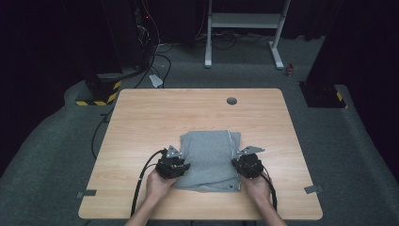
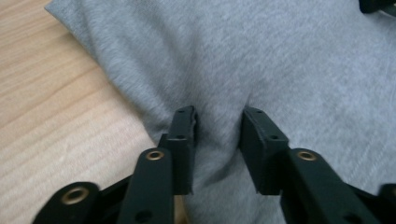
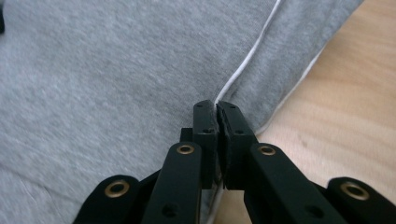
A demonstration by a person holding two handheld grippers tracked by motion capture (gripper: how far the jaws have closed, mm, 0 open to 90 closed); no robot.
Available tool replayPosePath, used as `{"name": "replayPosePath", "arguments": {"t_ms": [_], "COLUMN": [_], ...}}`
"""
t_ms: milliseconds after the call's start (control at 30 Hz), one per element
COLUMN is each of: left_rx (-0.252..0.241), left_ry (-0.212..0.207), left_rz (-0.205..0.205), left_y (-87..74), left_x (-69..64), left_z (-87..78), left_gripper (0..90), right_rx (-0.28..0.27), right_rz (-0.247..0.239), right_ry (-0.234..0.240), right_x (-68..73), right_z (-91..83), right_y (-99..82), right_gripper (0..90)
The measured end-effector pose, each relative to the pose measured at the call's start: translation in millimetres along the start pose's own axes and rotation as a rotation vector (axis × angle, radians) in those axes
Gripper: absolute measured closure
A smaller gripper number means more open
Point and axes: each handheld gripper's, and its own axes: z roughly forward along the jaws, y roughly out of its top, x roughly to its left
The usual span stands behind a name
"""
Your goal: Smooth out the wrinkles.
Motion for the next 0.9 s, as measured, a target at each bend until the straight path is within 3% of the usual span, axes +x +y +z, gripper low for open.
{"name": "replayPosePath", "arguments": {"t_ms": [33,133,167,267,333,400,467,500,533,567,667,700,833,900], "left_rx": [0.015,0.017,-0.012,-0.055,-0.078,-0.090,-0.104,-0.107,-0.107,-0.103,-0.080,-0.081,-0.058,-0.070], "left_ry": [-0.005,-0.023,-0.042,-0.064,-0.051,-0.010,0.013,0.036,0.036,0.058,0.069,0.074,0.092,0.091], "left_rz": [0.022,0.011,-0.001,-0.034,-0.049,-0.062,-0.101,-0.144,-0.144,-0.172,-0.187,-0.218,-0.210,-0.217], "left_y": [-2.5,-4.9,-4.9,-0.3,8.6,18.2,25.3,31.1,31.1,35.9,40.7,42.8,48.7,49.5], "left_x": [-5.1,-8.1,-5.9,2.5,12.2,22.5,33.3,44.0,44.0,53.4,60.9,67.5,72.8,72.8], "left_z": [-3.5,-7.1,-12.0,-17.5,-21.4,-23.2,-23.4,-20.8,-20.8,-15.2,-6.9,0.9,12.7,15.6], "left_gripper": [68.3,67.2,63.5,60.7,59.4,56.0,53.7,51.1,49.7,49.0,46.5,45.9,43.2,42.7], "right_rx": [0.009,0.020,-0.003,-0.051,-0.080,-0.099,-0.099,-0.099,-0.099,-0.109,-0.109,-0.115,-0.137,-0.121], "right_rz": [-0.008,-0.022,-0.014,0.028,0.055,0.057,0.054,0.065,0.065,0.067,0.093,0.094,0.112,0.117], "right_ry": [0.015,0.027,0.034,0.041,0.038,0.032,0.028,0.021,0.021,0.017,0.018,0.014,0.002,-0.001], "right_x": [-0.4,1.7,2.4,-2.6,-6.4,-9.1,-13.2,-17.4,-17.4,-21.6,-25.2,-26.1,-29.6,-32.5], "right_z": [-3.1,-7.3,-13.1,-20.7,-25.8,-28.5,-26.8,-22.8,-22.8,-16.6,-7.5,-5.1,2.7,9.0], "right_y": [-3.4,-5.2,-5.6,-2.5,2.1,9.3,18.3,27.8,27.8,37.1,50.1,54.0,65.9,69.6], "right_gripper": [86.2,84.8,76.5,70.7,69.1,68.5,67.5,66.4,66.4,65.9,65.2,65.0,64.1,63.2]}}
